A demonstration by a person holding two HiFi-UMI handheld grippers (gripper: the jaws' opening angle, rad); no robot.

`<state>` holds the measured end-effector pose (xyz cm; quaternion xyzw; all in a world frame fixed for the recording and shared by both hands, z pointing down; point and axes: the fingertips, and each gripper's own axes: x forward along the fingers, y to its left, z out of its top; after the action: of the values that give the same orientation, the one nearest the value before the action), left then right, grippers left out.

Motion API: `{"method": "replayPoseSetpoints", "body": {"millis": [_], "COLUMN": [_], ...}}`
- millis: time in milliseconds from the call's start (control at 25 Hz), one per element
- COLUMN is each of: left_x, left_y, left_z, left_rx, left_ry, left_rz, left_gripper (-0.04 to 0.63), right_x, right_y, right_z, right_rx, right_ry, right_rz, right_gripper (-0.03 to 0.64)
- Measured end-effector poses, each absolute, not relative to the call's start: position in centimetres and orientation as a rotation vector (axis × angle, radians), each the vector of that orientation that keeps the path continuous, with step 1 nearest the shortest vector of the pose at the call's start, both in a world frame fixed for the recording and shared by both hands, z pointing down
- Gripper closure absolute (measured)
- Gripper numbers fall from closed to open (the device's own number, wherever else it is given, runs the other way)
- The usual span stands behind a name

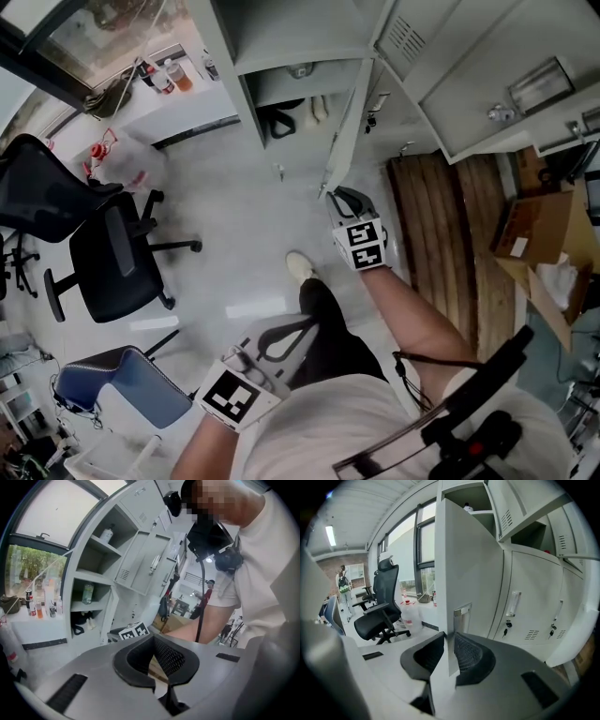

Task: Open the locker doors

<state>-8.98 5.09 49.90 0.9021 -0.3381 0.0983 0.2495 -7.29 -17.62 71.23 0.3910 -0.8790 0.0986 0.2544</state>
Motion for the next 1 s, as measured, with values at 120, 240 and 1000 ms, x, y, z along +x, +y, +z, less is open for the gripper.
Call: {"method": "replayPoseSetpoints", "body": {"millis": [120,240,1000], "left_x": [-8.5,-8.1,-6.7], "left_y": [5.2,5.4,6.1], "left_z": [49.7,49.5,49.4], "left_rx": [2.475,2.488,2.529], "left_ry": [-0.903,-0.888,-0.846], "left_rz": [0.272,0.276,0.282], "left_gripper": [0.586,0.586,0.586], "right_x": [-5.2,-3.0,6.6], "right_y": [-17.2,-17.2,-19.3], "right_z": [71.3,71.6,71.8], "right_rx": [1.097,1.13,1.206], "right_ry": [-2.366,-2.344,-2.283], "right_rz": [0.276,0.266,0.329], "right_gripper": [0.56,0.561,0.568]}}
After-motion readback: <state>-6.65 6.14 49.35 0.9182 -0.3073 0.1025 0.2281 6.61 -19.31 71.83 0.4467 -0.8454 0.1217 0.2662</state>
